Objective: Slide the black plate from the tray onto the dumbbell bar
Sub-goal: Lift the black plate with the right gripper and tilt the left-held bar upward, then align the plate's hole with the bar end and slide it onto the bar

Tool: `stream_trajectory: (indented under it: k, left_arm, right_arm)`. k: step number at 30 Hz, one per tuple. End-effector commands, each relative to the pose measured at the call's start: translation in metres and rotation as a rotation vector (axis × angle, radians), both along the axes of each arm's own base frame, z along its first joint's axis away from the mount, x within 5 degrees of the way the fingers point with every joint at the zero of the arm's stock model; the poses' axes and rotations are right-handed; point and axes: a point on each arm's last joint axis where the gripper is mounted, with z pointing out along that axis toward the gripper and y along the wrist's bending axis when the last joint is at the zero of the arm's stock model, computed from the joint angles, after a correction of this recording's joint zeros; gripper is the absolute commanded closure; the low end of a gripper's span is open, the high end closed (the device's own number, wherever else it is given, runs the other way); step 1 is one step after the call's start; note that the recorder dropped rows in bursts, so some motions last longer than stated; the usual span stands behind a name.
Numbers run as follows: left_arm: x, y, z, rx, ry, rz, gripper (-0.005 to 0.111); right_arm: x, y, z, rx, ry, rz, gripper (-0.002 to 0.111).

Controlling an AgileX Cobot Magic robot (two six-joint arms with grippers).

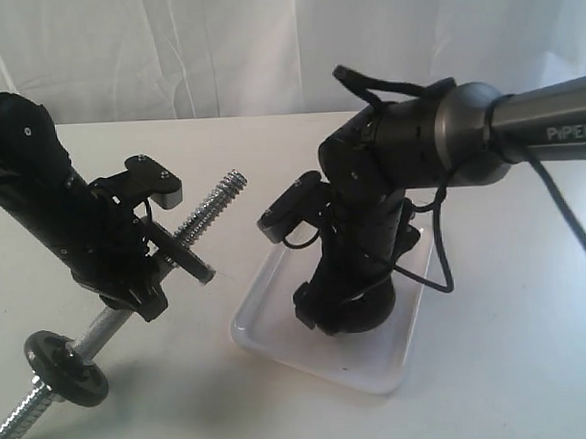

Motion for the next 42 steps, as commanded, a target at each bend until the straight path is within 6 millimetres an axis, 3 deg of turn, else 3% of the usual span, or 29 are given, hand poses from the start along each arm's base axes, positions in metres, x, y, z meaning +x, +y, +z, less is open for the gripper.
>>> stream_trajectory:
  k: [1,10,27,35,42]
  left_arm:
    - [-0.002,-0.004,0.024,-0.09,-0.052,0.033,0.106]
    - [-0.002,-0.004,0.024,-0.09,-0.055,0.013,0.106]
    - [-0.01,-0.016,0.029,-0.217,-0.031,-0.133,0.106]
    - [-0.014,-0.019,0.031,-0.25,-0.021,-0.2,0.106]
    - [-0.018,-0.024,0.034,-0.311,-0.021,-0.291,0.106]
  right_arm:
    - [-0.001,-0.004,0.03,0.053,-0.079,-0.018,0.108]
    - [0.009,-0.028,0.044,0.146,-0.043,-0.098,0.108]
    - [0.041,-0.088,0.081,0.807,0.166,-0.081,0.108]
    - [0.04,-0.089,0.1,1.091,0.211,0.008,0.108]
    - [0.049,-0.086,0.089,1.155,0.226,-0.016,0.108]
